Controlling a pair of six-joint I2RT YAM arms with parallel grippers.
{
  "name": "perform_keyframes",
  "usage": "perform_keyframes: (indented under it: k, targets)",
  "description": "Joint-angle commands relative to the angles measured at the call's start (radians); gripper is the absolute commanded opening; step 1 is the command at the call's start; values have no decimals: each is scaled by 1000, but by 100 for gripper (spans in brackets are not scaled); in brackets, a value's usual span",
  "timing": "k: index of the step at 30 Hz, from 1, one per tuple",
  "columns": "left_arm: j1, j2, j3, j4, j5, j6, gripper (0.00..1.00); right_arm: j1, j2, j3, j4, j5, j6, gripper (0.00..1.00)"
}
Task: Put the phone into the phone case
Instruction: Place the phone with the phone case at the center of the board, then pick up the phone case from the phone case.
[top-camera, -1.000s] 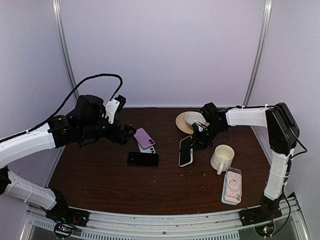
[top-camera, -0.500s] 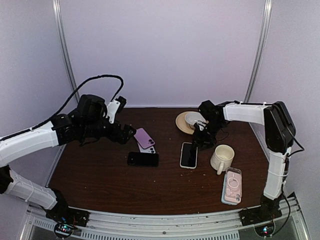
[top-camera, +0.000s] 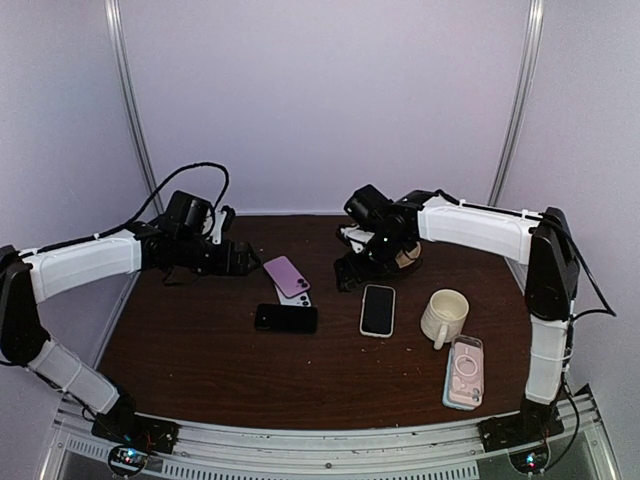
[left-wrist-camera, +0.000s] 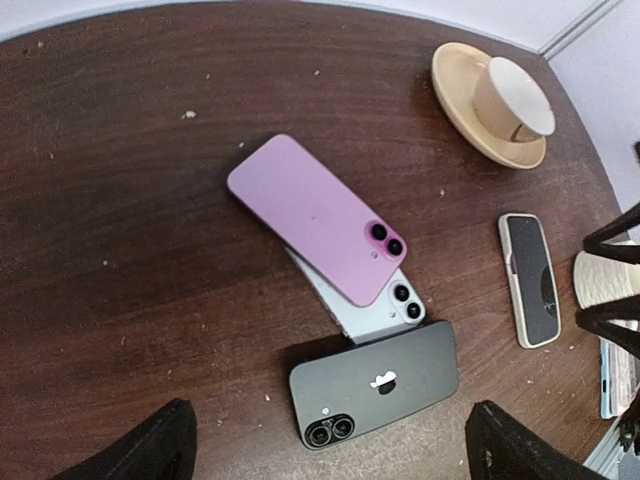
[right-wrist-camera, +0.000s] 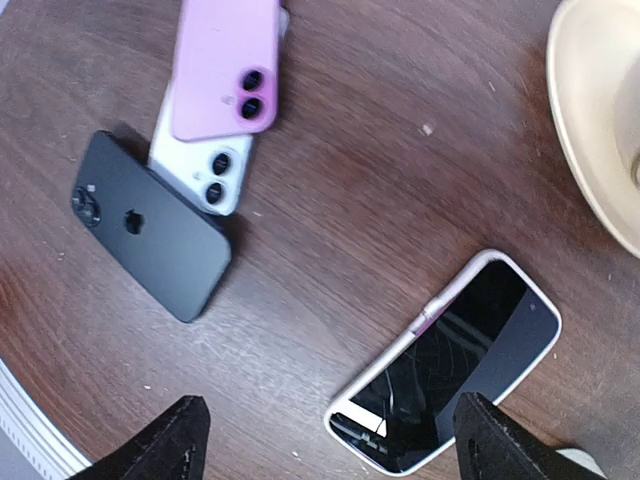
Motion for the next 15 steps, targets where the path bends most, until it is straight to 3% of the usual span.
perform_keyframes:
  k: [1,5,8,11,15]
  targets:
    - [15,56,-16,48,50,-65,97,10,-16,26,12,95,-6,90]
    - [16,78,-27,56,48,-72,97,69,-92,26,-116,232,8,88]
    - [15,79,-31,58,49,-66,97,136,-168,-52,-218,310,83,78]
    - [15,76,-33,55,50,-50,98,192,-249,-182,-319,345,251,62]
    - [15,64,-36,59,60,-41,98,224,-392,-423,-399,414,519,57]
